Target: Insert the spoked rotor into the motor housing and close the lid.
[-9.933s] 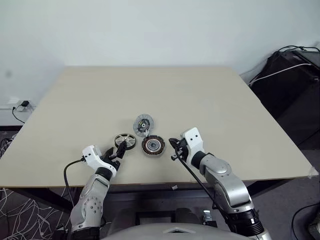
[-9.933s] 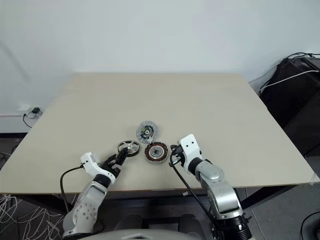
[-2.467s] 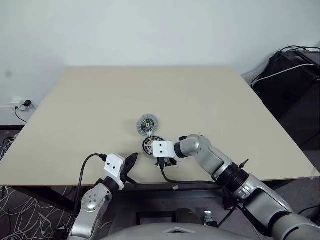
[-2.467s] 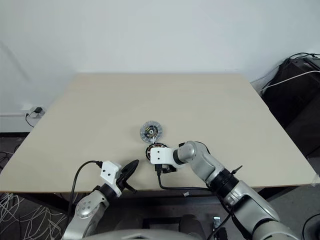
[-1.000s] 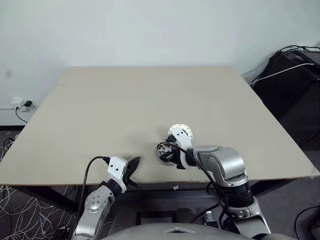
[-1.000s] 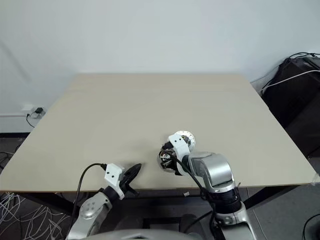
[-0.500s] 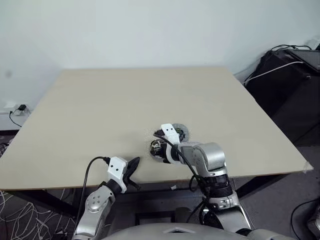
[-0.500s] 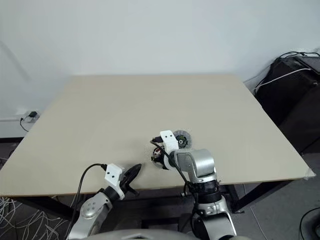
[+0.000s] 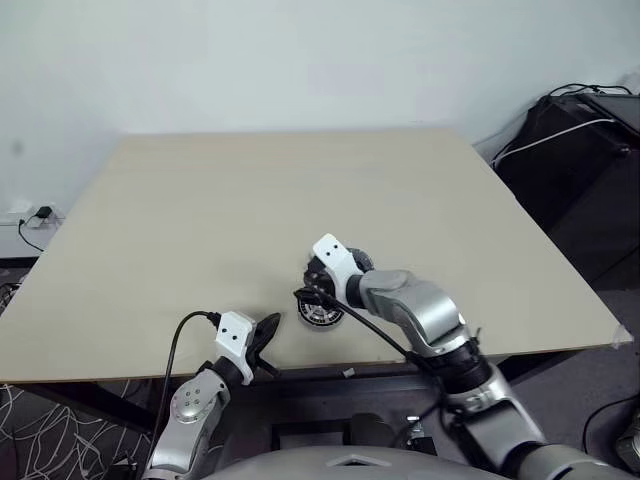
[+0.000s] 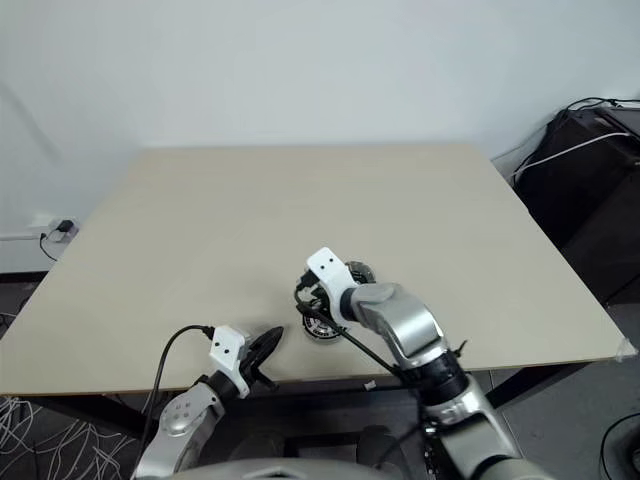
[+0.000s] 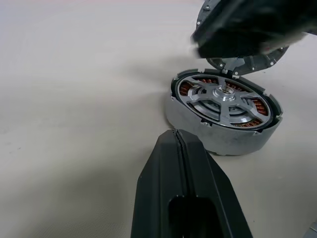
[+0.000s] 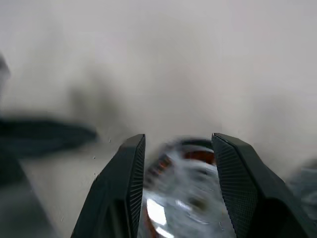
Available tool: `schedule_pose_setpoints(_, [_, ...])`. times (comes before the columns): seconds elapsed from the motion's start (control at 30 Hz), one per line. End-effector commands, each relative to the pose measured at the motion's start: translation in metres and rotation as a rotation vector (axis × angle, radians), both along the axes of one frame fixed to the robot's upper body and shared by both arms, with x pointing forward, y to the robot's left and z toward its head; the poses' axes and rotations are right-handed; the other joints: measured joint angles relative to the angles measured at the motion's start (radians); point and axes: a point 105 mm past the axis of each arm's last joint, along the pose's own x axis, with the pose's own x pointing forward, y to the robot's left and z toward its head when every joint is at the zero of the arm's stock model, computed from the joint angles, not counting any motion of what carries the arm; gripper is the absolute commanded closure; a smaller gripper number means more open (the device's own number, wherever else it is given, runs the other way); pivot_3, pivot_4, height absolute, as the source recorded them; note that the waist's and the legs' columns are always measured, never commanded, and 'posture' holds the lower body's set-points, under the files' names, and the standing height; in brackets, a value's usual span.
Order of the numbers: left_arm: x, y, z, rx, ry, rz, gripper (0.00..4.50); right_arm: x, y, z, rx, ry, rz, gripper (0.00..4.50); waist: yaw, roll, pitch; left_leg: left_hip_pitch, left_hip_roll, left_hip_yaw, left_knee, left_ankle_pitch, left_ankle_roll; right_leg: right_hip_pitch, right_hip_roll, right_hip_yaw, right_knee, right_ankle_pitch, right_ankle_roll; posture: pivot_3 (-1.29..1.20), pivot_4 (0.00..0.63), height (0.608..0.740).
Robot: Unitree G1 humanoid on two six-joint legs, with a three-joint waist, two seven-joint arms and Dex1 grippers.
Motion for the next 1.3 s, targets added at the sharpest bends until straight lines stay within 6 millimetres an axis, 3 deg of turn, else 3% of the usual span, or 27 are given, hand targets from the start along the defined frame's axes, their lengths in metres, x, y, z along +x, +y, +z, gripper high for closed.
schedule_pose_setpoints(0.03, [0.003, -0.004, 0.012, -0.006, -0.049, -0.017, 4.50, -0.012, 0.005, 0.008, -0.028, -0.133, 0.205, 2.19, -0.001, -0.001, 0.001, 0.000, 0.000, 0.000, 0.000, 0.000, 0.000, 0.000, 0.001, 0.000, 0.000, 0.000, 0.000, 0.00, 0.000, 0.740])
schedule_pose_setpoints(0.27, [0.002, -0.001, 0.003, -0.002, -0.033, -0.017, 4.50, -0.030, -0.012, -0.001, -0.150, -0.225, 0.492, 2.19, 0.009, -0.004, 0.003, 0.001, 0.001, 0.000, 0.001, 0.000, 0.000, 0.000, 0.001, 0.000, 0.002, -0.004, 0.004, 0.00, 0.000, 0.740])
schedule_pose_setpoints(0.43, [0.002, 0.001, -0.003, -0.001, -0.028, -0.018, 4.50, -0.034, -0.018, -0.008, -0.215, -0.219, 0.588, 2.19, 0.022, -0.006, 0.004, 0.001, 0.001, 0.000, 0.002, 0.000, 0.000, 0.001, 0.001, 0.000, 0.002, -0.003, 0.004, 0.00, 0.000, 0.740])
schedule_pose_setpoints(0.83, [0.001, 0.000, -0.004, -0.003, -0.029, -0.007, 4.50, -0.022, -0.037, -0.026, -0.373, -0.221, 0.638, 2.19, 0.048, -0.006, 0.004, 0.001, 0.001, 0.000, 0.002, 0.000, 0.000, 0.001, 0.000, 0.000, 0.003, 0.000, -0.001, 0.00, 0.000, 0.740])
schedule_pose_setpoints(1.3, [0.002, -0.006, 0.007, -0.016, -0.040, -0.011, 4.50, -0.015, -0.050, -0.024, -0.413, -0.225, 0.642, 2.19, 0.049, -0.006, 0.004, 0.003, 0.001, -0.001, 0.005, 0.000, 0.000, 0.004, 0.000, -0.001, 0.003, 0.000, -0.001, 0.00, 0.000, 0.740])
